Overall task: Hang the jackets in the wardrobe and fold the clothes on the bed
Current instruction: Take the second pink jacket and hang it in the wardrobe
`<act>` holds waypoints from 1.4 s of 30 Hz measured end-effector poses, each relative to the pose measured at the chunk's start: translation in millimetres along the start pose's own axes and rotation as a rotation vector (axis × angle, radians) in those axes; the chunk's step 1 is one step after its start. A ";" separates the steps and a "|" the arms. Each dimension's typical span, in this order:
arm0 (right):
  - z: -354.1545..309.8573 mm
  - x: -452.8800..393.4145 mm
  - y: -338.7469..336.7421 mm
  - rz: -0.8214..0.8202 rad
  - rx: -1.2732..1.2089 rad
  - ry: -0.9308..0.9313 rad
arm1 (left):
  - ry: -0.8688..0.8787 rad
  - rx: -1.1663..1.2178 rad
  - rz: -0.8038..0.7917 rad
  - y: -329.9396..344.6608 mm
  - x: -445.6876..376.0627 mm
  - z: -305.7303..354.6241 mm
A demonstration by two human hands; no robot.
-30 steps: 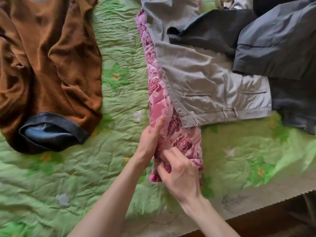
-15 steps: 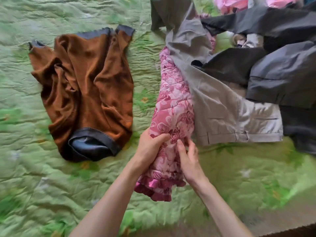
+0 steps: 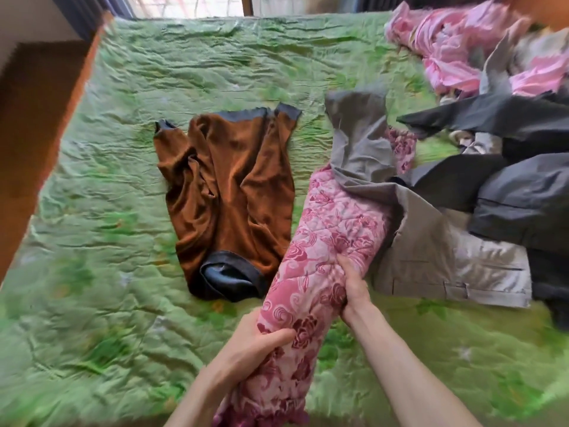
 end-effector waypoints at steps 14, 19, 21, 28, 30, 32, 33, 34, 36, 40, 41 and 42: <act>37.5 109.0 -6.6 -0.198 0.770 -0.467 | -0.168 -0.158 0.309 -19.2 -97.9 25.9; 29.5 123.5 -14.3 -0.384 0.920 -0.402 | -0.317 -0.041 0.276 -22.6 -119.2 30.1; 20.4 118.9 -18.5 -0.308 0.691 -0.269 | -0.265 -0.044 0.239 -14.9 -116.8 38.8; -54.8 60.3 -11.9 -0.197 0.052 -0.015 | -0.149 -0.023 -0.063 -16.0 -73.0 81.2; -69.7 51.6 0.0 -0.236 -0.011 0.088 | -0.145 -0.008 -0.122 -31.1 -54.9 87.5; -73.6 50.9 14.2 -0.220 0.076 0.107 | -0.141 -0.006 -0.153 -50.0 -37.5 91.4; -71.7 49.4 18.7 -0.166 0.121 0.060 | -0.151 -0.008 -0.159 -60.4 -28.7 93.9; -70.6 52.1 25.7 -0.113 0.159 -0.022 | -0.167 -0.025 -0.154 -71.0 -21.1 94.7; -68.9 62.9 44.9 -0.136 0.172 -0.155 | -0.208 -0.125 -0.121 -92.7 -12.9 89.3; -70.5 97.5 72.1 -0.208 0.169 -0.274 | -0.216 -0.317 0.000 -112.7 -0.6 88.5; -71.4 107.6 75.3 -0.209 0.216 -0.309 | -0.201 -0.332 0.040 -111.1 2.4 94.9; -72.7 118.0 77.7 -0.213 0.272 -0.344 | -0.173 -0.367 0.087 -110.0 3.8 103.6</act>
Point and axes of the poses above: each hand's wrist, its own x-axis away from the middle knuckle, its own y-axis out of the palm, z = x × y, the point moved 3 cm from there along -x, towards the middle knuckle, and after that the axes turned 3 degrees about y, right-handed, at the moved point
